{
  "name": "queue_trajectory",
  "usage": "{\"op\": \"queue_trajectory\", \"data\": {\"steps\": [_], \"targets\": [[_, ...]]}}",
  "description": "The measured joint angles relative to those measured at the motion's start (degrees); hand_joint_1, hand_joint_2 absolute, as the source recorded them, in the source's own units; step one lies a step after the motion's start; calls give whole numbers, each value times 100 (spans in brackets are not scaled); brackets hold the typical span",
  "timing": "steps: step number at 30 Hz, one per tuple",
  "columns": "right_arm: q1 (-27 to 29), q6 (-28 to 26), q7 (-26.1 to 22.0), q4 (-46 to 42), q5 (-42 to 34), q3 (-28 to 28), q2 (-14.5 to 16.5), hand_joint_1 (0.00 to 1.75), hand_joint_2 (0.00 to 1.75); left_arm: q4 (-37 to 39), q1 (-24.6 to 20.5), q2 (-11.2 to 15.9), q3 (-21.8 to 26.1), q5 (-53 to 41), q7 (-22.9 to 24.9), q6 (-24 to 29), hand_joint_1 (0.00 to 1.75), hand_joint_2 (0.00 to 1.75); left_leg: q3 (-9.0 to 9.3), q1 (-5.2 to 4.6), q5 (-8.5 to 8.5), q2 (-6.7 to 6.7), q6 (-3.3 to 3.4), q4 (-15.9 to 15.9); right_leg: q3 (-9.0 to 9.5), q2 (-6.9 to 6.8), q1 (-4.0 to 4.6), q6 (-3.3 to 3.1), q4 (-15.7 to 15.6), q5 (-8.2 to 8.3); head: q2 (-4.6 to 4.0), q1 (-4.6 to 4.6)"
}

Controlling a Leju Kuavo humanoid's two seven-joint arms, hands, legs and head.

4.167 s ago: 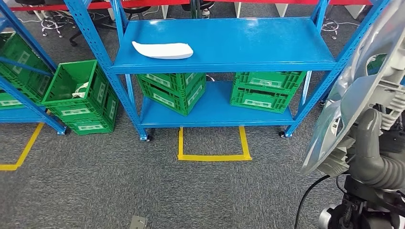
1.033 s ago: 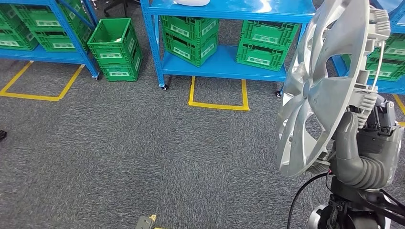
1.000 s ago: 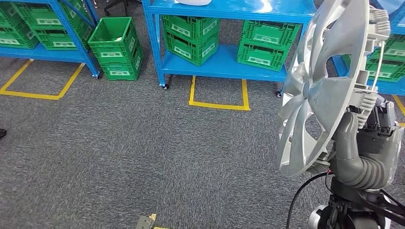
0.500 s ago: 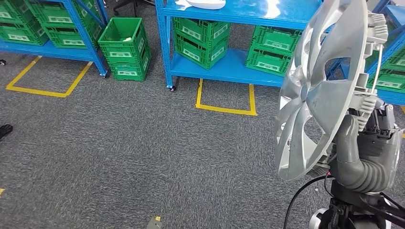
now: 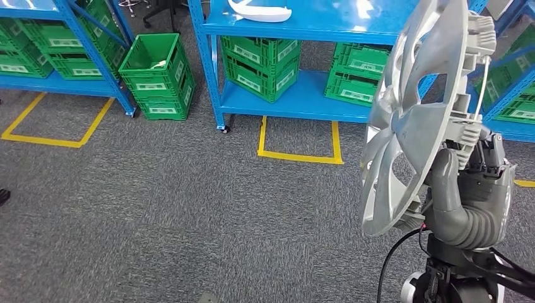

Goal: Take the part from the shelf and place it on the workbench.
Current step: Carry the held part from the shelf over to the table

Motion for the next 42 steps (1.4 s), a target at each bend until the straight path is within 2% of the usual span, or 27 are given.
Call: {"op": "queue_trajectory", "data": {"steps": [1, 2, 4, 5, 6, 8, 9, 10, 11, 13, 14, 15, 16, 17, 18, 19, 20, 22, 23, 24, 26, 27, 28, 35, 38, 40, 42], "targets": [[-4, 0, -1, 1, -12, 8, 1, 175, 175, 0, 5, 5, -10, 3, -4, 4, 0, 175, -96, 2, 58, 9, 2, -245, 155, 8, -11, 19, -9, -114, 0, -14], [-5, 0, -1, 4, -19, 15, 3, 175, 175, 1, 17, 13, -14, 8, -10, 5, 0, 175, -156, -2, 451, 25, 30, -557, 285, 13, -19, 44, -16, -237, 0, -33], [-6, -1, -7, 21, -33, 32, 5, 175, 175, 7, 47, 34, -19, 19, -18, 5, 0, 175, -217, -31, 1499, 40, 122, -1025, 465, 41, -24, 124, 16, -467, -1, -54], [-9, -1, -10, 32, -41, 43, 7, 175, 175, 11, 56, 46, -27, 22, -20, 5, 0, 175, -227, -53, 1862, 38, 172, -1115, 502, 53, -32, 170, 9, -547, -1, -58], [-17, -2, -15, 40, -49, 53, 9, 175, 175, 14, 54, 57, -36, 24, -21, 6, 0, 175, -232, -76, 1957, 24, 213, -1117, 536, 59, -43, 217, -16, -599, -1, -50], [-36, -1, -17, 46, -56, 69, 8, 175, 175, 14, 30, 66, -50, 24, -26, 17, 0, 175, -172, -82, 1880, -2, 296, -1142, 632, 35, -63, 290, -143, -666, 0, -44], [-51, -1, -19, 46, -54, 74, 3, 175, 175, 14, 20, 67, -51, 26, -28, 26, 0, 175, -110, -70, 1842, -9, 335, -1188, 640, 25, -65, 312, -81, -733, 0, -25], [-68, -1, -18, 48, -47, 76, -5, 175, 175, 14, 10, 65, -52, 33, -30, 34, 0, 175, -29, -51, 1803, -12, 365, -1239, 555, 20, -64, 325, 134, -846, 0, 3], [-82, -2, -17, 53, -34, 78, -12, 175, 175, 14, 7, 63, -52, 43, -30, 39, 0, 175, 52, -40, 1763, -7, 380, -1279, 355, 21, -64, 333, 513, -996, 0, 45], [-105, -2, 30, 76, 27, 84, -21, 175, 175, 15, 7, 62, -52, 74, -27, 40, 0, 175, 191, -36, 1668, 2, 387, -1314, -205, 23, -63, 348, 1369, -1221, 0, 115], [-111, -2, 93, 90, 89, 89, -22, 175, 175, 16, 10, 63, -52, 93, -26, 40, 0, 175, 260, -36, 1619, -6, 379, -1316, -422, 23, -64, 355, 1604, -1189, 0, 135], [-122, -2, 185, 105, 178, 96, -26, 175, 175, 16, 11, 65, -52, 110, -25, 40, 0, 175, 331, -35, 1573, -30, 366, -1317, -542, 25, -65, 360, 1612, -1013, 0, 148], [-132, -2, 290, 117, 290, 107, -33, 175, 175, 16, 7, 66, -52, 127, -24, 41, 0, 175, 399, -33, 1536, -64, 348, -1317, -565, 42, -67, 360, 1410, -736, 0, 152], [-141, -2, 393, 124, 417, 120, -45, 175, 175, 16, -1, 65, -52, 141, -27, 44, 0, 175, 454, -30, 1509, -112, 327, -1317, -516, 103, -70, 353, 1055, -417, 0, 156], [-145, -2, 479, 127, 540, 133, -57, 175, 175, 16, -15, 64, -52, 152, -32, 48, 0, 175, 487, -36, 1490, -161, 299, -1314, -438, 203, -72, 334, 701, -187, 0, 156], [-147, -2, 543, 127, 644, 143, -68, 175, 175, 16, -31, 63, -52, 164, -41, 52, 0, 175, 499, -36, 1482, -212, 269, -1312, -375, 288, -71, 309, 431, -51, 0, 152], [-153, -2, 591, 126, 720, 152, -79, 175, 175, 16, -44, 64, -52, 175, -57, 57, 0, 175, 495, -31, 1485, -263, 233, -1317, -338, 348, -62, 276, 274, -3, 0, 148], [-177, -2, 636, 125, 776, 166, -100, 175, 175, 16, -53, 69, -52, 191, -92, 63, 0, 175, 481, -4, 1523, -351, 144, -1355, -334, 312, -34, 193, 212, 1, 0, 141], [-190, -1, 646, 125, 779, 173, -110, 175, 175, 16, -48, 73, -53, 193, -111, 66, 0, 175, 476, 7, 1524, -371, 144, -1380, -336, 283, -26, 190, 194, 19, 0, 138], [-198, 0, 651, 125, 779, 178, -117, 175, 175, 16, -42, 76, -53, 194, -126, 68, 0, 175, 478, 10, 1519, -373, 177, -1398, -337, 265, -26, 186, 178, 37, 0, 127], [-207, 4, 654, 125, 778, 191, -120, 175, 175, 16, -33, 87, -55, 190, -145, 71, 0, 175, 478, 6, 1517, -339, 301, -1421, -336, 247, -26, 202, 161, 57, 0, 91], [-209, 8, 656, 125, 777, 199, -120, 175, 175, 17, -31, 92, -55, 189, -146, 70, 0, 175, 481, 6, 1536, -320, 333, -1428, -335, 241, -19, 180, 162, 62, 0, 68], [-213, 12, 660, 126, 775, 208, -120, 175, 175, 17, -29, 98, -55, 188, -140, 70, 0, 175, 481, 9, 1561, -303, 336, -1437, -332, 236, -11, 166, 164, 66, 0, 50], [-221, 20, 690, 127, 708, 253, -122, 175, 175, 17, -30, 126, -57, 182, -100, 64, 0, 175, 493, 27, 1590, -198, 173, -1472, -345, 264, 23, 114, 174, 70, 0, 14], [-224, 34, 700, 129, 696, 277, -122, 175, 175, 17, -32, 130, -57, 183, -98, 64, 0, 175, 487, 23, 1561, -179, 137, -1461, -343, 276, 10, 119, 159, 63, 0, 15], [-248, 50, 731, 142, 818, 306, -127, 175, 175, 17, -34, 133, -57, 184, -98, 64, 0, 175, 479, 2, 1532, -152, 190, -1452, -326, 279, -14, 152, 108, 67, 0, 5], [-302, 72, 758, 155, 941, 337, -134, 175, 175, 17, -35, 136, -57, 187, -99, 64, 0, 175, 559, 4, 1560, -132, 260, -1571, -271, 256, -7, 197, 40, 70, 0, -14]]}}
